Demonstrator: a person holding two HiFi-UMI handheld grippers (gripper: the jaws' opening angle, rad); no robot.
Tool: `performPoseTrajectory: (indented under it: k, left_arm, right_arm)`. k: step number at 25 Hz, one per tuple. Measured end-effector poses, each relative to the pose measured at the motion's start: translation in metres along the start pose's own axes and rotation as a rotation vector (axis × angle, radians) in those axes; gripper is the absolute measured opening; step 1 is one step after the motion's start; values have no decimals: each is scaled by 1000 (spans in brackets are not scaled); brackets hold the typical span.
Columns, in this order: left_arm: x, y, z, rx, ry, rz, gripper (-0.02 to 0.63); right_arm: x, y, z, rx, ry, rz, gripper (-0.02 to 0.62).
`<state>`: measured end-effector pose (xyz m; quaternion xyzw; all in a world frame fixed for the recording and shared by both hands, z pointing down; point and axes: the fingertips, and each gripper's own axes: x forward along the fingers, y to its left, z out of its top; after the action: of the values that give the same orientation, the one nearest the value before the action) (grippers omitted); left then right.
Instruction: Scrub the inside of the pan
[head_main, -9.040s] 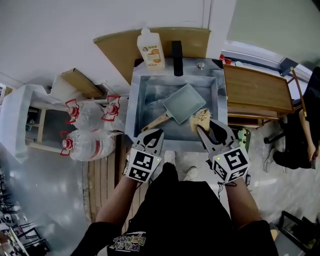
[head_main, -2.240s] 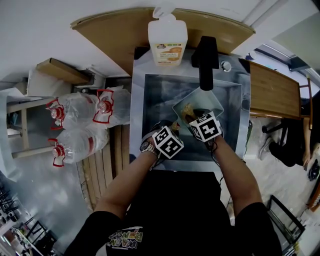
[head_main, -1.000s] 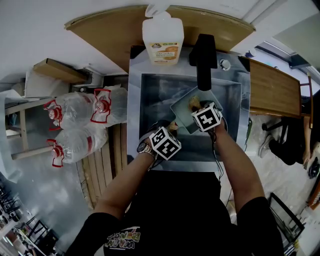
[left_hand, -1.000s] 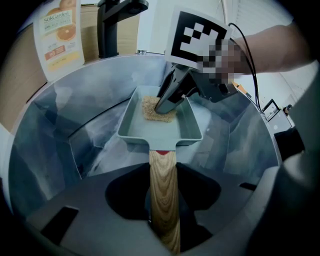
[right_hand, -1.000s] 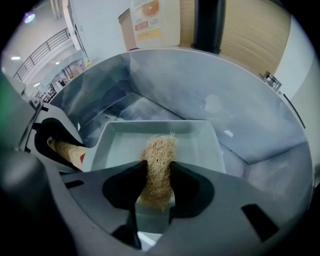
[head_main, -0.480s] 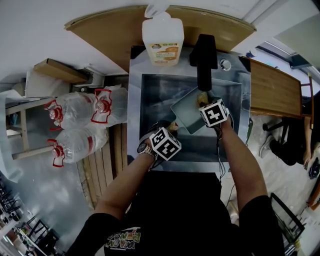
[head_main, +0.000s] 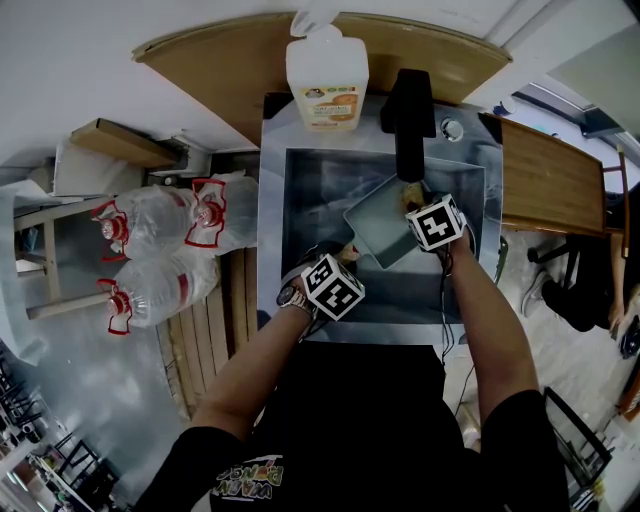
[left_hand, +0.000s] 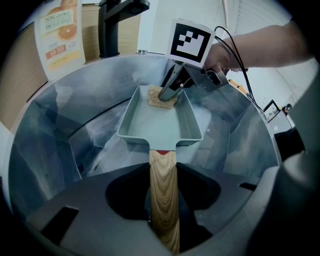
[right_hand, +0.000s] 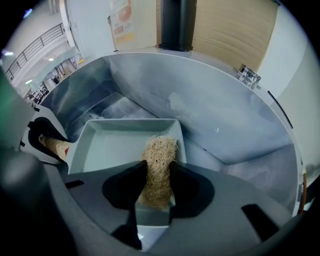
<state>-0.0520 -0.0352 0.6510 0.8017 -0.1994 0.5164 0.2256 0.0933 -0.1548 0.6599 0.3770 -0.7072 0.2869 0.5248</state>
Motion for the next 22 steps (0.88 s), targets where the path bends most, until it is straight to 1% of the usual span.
performPoseTrajectory:
  k: [7,10,13,18,22]
  left_arm:
    - [-1,0,1,-2,-2,1,170]
    - [-1,1,1,-2,-4,3,170]
    - [-1,1,1,-2,-4,1,170]
    - [-1,1,1,0,-3,5,170]
    - [-1,1,1,-1,-2,6,170]
  right_arm:
    - [-6,-7,6,-25,-33,-19,146]
    - [-13,-10,6,-9,-36,-31,146]
    - [-23,-16,12,12,-65,-55,146]
    - [-43,-33,16,59,-116,-126,146]
    - [-60,-28,17,102,-169,-94,146]
